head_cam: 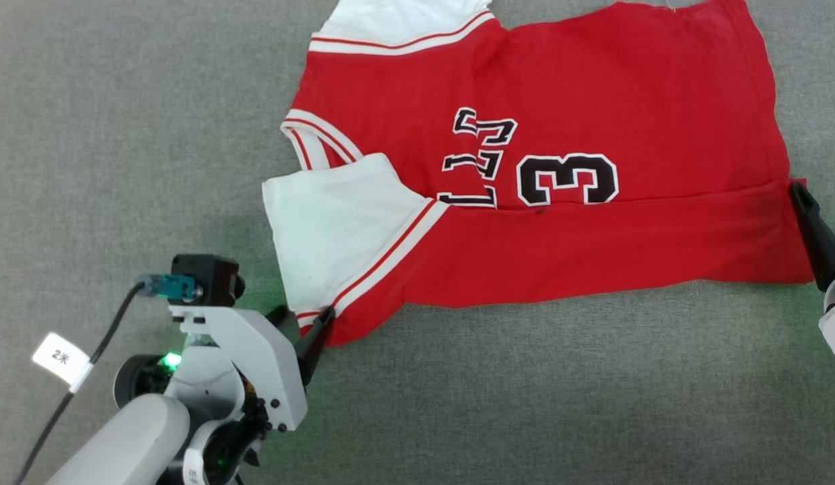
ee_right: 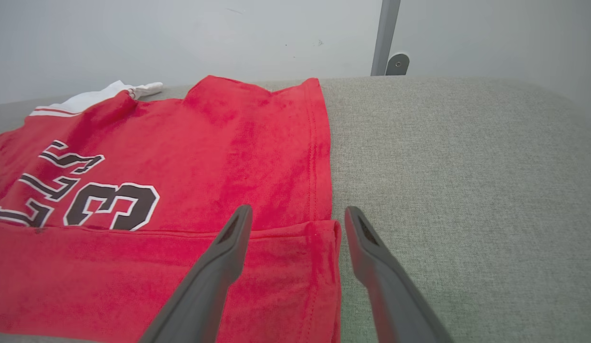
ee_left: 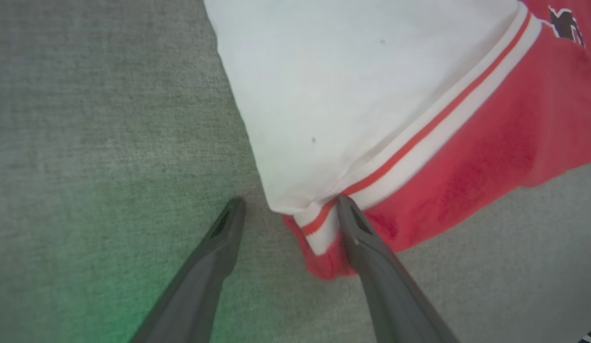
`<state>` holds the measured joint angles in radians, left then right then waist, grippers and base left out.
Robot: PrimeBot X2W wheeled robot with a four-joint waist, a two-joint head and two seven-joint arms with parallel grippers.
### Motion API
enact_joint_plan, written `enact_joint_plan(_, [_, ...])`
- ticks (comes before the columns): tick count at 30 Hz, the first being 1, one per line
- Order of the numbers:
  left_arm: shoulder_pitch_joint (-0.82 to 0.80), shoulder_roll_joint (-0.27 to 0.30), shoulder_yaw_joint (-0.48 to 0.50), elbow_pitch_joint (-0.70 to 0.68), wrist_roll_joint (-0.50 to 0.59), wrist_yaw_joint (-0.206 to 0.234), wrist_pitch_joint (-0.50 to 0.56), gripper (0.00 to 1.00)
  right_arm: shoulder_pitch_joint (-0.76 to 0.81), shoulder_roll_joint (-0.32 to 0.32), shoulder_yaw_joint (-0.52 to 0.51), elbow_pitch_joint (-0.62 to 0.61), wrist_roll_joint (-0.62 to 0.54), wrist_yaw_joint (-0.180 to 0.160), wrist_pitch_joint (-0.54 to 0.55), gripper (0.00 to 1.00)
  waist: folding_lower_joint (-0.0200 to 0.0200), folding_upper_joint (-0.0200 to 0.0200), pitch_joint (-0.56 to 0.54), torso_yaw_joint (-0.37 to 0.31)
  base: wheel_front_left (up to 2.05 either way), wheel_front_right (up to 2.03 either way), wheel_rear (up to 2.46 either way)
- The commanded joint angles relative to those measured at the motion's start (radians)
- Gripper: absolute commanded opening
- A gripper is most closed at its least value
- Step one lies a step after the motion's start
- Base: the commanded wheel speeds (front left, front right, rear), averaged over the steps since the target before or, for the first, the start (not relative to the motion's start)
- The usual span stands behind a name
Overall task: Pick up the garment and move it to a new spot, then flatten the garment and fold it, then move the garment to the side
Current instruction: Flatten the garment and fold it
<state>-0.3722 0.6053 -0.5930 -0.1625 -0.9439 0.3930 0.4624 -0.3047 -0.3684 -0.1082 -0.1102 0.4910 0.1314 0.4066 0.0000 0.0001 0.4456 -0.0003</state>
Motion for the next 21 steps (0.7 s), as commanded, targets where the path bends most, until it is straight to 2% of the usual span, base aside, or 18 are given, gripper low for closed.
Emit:
enact_joint_plan(1, [0.022,-0.033,-0.047,0.039,-0.02,-0.019,0.035,1.0,-0.003,0.003,-0.005,-0.005,-0.003,-0.002,0.002,1.0,0.0,-0.0001,0.003,-0.004,0.0,0.0,0.0])
enact_joint_plan(3, [0.025,-0.035,-0.053,0.043,-0.022,-0.021,0.036,1.0,-0.001,0.003,-0.008,-0.006,-0.004,-0.002,0.004,1.0,0.0,-0.0001,0.003,-0.006,0.0,0.0,0.0])
enact_joint_plan(4, [0.027,-0.037,-0.054,0.044,-0.024,-0.023,0.036,0.48,0.0,0.003,-0.01,-0.007,-0.005,-0.002,0.005,1.0,0.0,-0.0001,0.002,-0.007,0.0,0.0,0.0])
enact_joint_plan(5, [0.03,-0.036,-0.057,0.045,-0.024,-0.026,0.037,0.31,0.001,0.003,-0.012,-0.008,-0.005,-0.002,0.006,1.0,0.0,-0.0001,0.001,-0.007,0.0,0.0,0.0])
enact_joint_plan(6, [0.032,-0.036,-0.058,0.045,-0.026,-0.029,0.037,0.0,0.003,0.002,-0.013,-0.008,-0.005,-0.002,0.007,1.0,0.0,-0.0001,0.0,-0.007,0.0,0.0,0.0])
enact_joint_plan(13, [0.048,-0.032,-0.049,0.042,-0.034,-0.032,0.024,0.0,0.018,-0.013,-0.008,-0.004,0.002,-0.002,0.059,1.0,0.0,-0.0001,-0.006,-0.006,0.0,0.0,0.0])
enact_joint_plan(21, [0.054,-0.043,-0.056,0.041,-0.033,-0.035,0.012,0.0,0.052,-0.096,0.045,0.009,0.016,-0.002,0.269,1.0,0.0,-0.0001,-0.008,0.003,0.0,0.0,0.0])
